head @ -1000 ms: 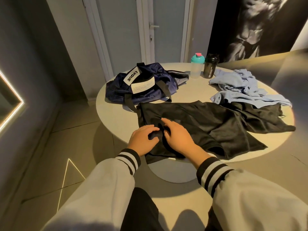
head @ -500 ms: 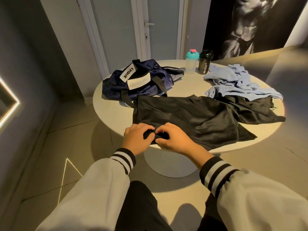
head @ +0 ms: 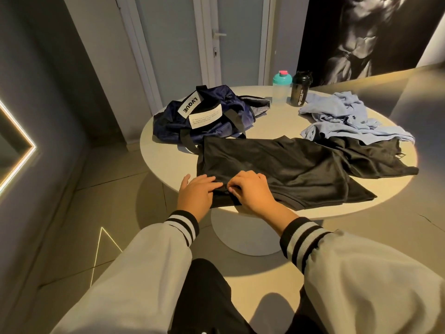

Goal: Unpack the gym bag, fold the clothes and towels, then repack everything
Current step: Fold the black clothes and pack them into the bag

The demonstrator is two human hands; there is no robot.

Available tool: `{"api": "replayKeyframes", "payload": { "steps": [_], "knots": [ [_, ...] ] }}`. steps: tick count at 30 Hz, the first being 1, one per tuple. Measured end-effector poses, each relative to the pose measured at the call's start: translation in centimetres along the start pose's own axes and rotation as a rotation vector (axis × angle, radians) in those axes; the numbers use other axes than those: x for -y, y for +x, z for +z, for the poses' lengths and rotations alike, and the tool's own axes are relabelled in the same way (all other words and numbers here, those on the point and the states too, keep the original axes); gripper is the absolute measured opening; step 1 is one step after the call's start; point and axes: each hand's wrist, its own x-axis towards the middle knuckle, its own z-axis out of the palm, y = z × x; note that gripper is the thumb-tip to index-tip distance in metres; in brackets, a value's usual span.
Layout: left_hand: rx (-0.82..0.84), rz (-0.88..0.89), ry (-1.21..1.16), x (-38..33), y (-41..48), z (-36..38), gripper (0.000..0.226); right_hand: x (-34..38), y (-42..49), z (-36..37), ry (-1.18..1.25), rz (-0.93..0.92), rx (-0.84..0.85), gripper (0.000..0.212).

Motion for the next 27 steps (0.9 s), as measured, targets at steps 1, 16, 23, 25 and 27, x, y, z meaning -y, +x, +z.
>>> {"api": "replayKeyframes", "payload": {
  "steps": [1, 16, 23, 25, 27],
  "knots": [
    [0.036, -0.034, -0.013, -0.2, -0.1, 0.1, 0.041, -0.3, -0.3, 0.3, 0.005, 0.019, 0.027, 0.017],
    [0.046, -0.096, 0.269, -1.0, 1.3, 0.4, 0.044, -0.1, -0.4, 0.3, 0.103, 0.041, 0.044, 0.032],
    [-0.12, 0.107, -0.038, -4.3, 1.5, 1.0, 0.041, -2.4, -2.0, -1.3, 0.132, 0.033, -0.105, 0.02],
    [-0.109, 0.157, -0.132, -5.7, 1.2, 1.8, 0.037, -3.8, -2.8, -2.4, 0.101, 0.08, -0.168, 0.012],
    [-0.084, 0.175, -0.136, -7.0, 1.3, 2.6, 0.033, -5.2, -3.6, -3.5, 0.024, 0.167, -0.21, 0.007]
  ]
}}
